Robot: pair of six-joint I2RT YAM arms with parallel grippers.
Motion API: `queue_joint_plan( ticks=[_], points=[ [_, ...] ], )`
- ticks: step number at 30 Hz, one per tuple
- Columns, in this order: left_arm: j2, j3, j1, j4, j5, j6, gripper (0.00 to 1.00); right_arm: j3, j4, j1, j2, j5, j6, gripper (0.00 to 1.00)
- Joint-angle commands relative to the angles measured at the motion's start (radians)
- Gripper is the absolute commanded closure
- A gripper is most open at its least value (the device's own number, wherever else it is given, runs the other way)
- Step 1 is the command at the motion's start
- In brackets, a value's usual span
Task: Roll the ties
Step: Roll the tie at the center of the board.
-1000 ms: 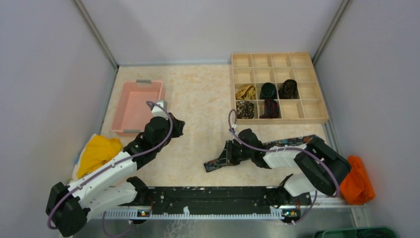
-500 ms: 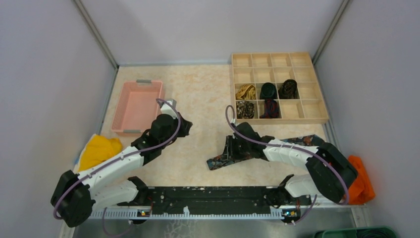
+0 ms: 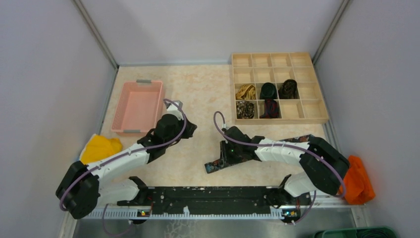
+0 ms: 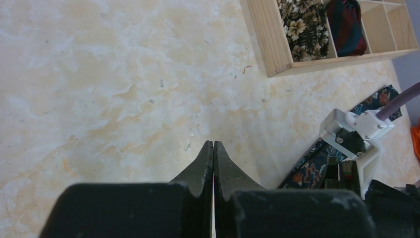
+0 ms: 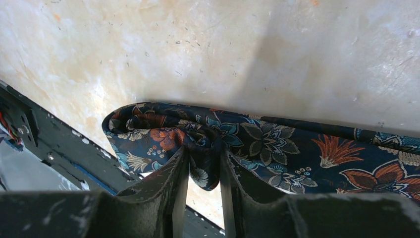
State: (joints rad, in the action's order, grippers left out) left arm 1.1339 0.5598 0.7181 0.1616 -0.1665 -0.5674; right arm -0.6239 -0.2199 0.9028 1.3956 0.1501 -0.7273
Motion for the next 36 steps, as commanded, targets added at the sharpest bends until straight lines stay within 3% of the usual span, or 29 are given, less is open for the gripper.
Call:
queue_joint_plan(
  ticks=[1,9,20,25,29,36],
  points=[
    [0.042,-0.025,0.006,0.05,0.029,0.005,1.0,-0.029,0.017,0.011,0.003,0.001,-0.017,0.73],
    [0.084,-0.04,0.006,0.06,0.033,-0.005,1.0,-0.006,0.102,0.013,-0.026,0.07,-0.059,0.89],
    [0.109,-0.043,0.006,0.08,0.053,0.0,1.0,0.012,0.192,0.014,0.044,0.148,-0.086,0.89],
    [0.132,-0.048,0.006,0.101,0.085,0.004,1.0,-0.001,0.153,0.015,0.078,0.11,-0.067,0.81],
    [0.157,-0.063,0.007,0.15,0.135,0.012,1.0,-0.014,0.122,0.016,0.063,0.09,-0.047,0.65],
    [0.244,-0.074,0.006,0.24,0.234,0.016,1.0,-0.054,0.006,0.035,-0.089,-0.004,-0.019,0.59]
  ],
)
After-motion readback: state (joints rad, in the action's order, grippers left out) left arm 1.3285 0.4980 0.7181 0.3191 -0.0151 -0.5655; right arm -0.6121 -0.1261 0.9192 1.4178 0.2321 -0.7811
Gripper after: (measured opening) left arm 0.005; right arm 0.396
